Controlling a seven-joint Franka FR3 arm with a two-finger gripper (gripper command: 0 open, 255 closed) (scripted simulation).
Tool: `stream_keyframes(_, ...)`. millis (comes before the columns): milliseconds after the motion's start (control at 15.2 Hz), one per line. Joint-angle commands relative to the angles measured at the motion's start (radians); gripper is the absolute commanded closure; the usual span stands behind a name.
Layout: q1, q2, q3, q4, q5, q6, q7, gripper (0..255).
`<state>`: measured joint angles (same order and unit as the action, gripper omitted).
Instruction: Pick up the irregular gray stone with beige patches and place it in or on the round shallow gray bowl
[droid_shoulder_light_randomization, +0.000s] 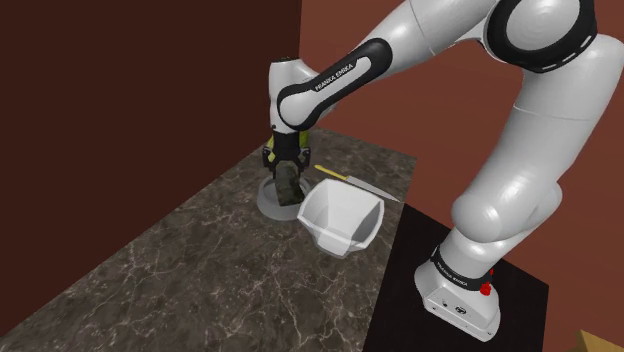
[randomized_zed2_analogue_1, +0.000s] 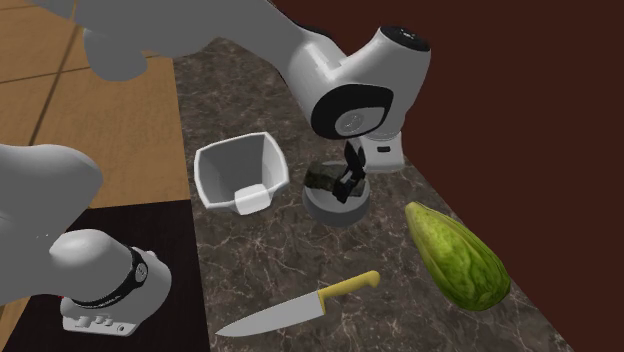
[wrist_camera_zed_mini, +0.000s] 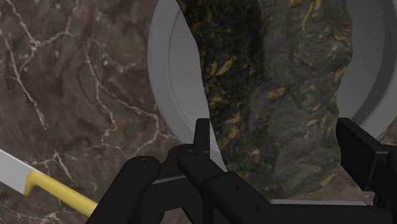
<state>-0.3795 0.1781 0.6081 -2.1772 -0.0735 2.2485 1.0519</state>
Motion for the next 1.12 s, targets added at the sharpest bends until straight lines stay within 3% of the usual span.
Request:
stream_keyframes(0, 0.004, 0.019, -0.004, -0.009, -0.014, 0.024, 0.009, 255)
stream_keyframes(528, 0.004, 0.019, -0.004, -0.009, -0.014, 0.024, 0.009, 255)
stream_keyframes(594, 0.004, 0.019, -0.004, -0.009, -0.014, 0.024, 0.009, 0)
stream_keyframes(924, 0.004, 0.019, -0.004, -0.009, -0.014, 0.024, 0.009, 0)
stream_keyframes(1056, -0.006, -0.024, 0.005, 0.018, 0.019, -0.039, -0.014, 0)
